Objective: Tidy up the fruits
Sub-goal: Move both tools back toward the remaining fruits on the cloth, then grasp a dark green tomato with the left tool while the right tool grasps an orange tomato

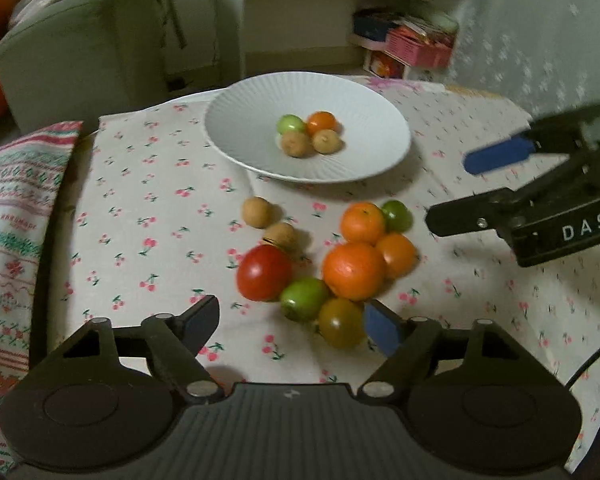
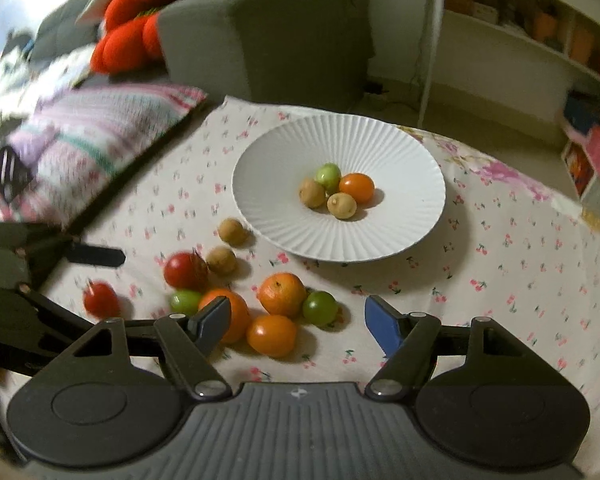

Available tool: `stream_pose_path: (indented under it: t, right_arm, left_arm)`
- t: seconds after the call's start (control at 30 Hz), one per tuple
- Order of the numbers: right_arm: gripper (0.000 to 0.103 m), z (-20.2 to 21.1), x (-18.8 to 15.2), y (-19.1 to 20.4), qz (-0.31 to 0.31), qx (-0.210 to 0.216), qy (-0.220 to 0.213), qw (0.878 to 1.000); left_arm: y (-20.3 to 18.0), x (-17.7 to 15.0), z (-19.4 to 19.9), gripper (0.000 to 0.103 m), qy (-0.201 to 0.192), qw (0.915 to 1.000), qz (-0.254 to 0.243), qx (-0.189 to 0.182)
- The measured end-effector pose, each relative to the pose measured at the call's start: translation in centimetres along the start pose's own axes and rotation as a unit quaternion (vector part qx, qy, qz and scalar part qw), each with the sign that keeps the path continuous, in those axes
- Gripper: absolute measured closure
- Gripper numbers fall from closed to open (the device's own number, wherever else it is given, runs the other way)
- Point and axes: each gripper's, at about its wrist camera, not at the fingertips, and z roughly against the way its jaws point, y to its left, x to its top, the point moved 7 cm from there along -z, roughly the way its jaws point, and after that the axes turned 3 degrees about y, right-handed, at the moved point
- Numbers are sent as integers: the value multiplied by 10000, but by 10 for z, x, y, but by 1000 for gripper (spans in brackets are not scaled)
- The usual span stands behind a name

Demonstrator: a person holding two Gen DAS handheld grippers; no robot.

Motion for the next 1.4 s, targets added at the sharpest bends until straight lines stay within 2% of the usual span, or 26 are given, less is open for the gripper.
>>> stream_pose_path:
  t: [0.27,0.43,0.57,0.63,0.7,1.23,1.4]
  right_arm:
    - [32,-8,-9,12,458,115,241,9986]
    - [32,-16,-15,19,689,59,392,9968]
    - [37,-23,-19,20,731,26,505,9960]
    - [39,-27,-21,22,747,16,569,9956]
    - [43,-31,-23,23,780,-18,628,9950]
    - [57,-51,-22,27,664,104,689,9954]
    - [63,-55,-19,29,619,160,663,9958]
  left_arm:
    - [-16,-14,-11,35,218,9996,-145,-37]
    - [-19,-16,-17,44,304,9994,-74,-155]
    - [-21,-17,-22,51,326,9992,51,-222]
    - [-21,-18,-26,58,365,9990,106,-217]
    - [-21,-19,-28,59,385,9989,149,-223]
    - [-22,-16,-29,88,220,9997,-43,-106]
    - [-21,-15,-29,89,211,9997,-44,-133]
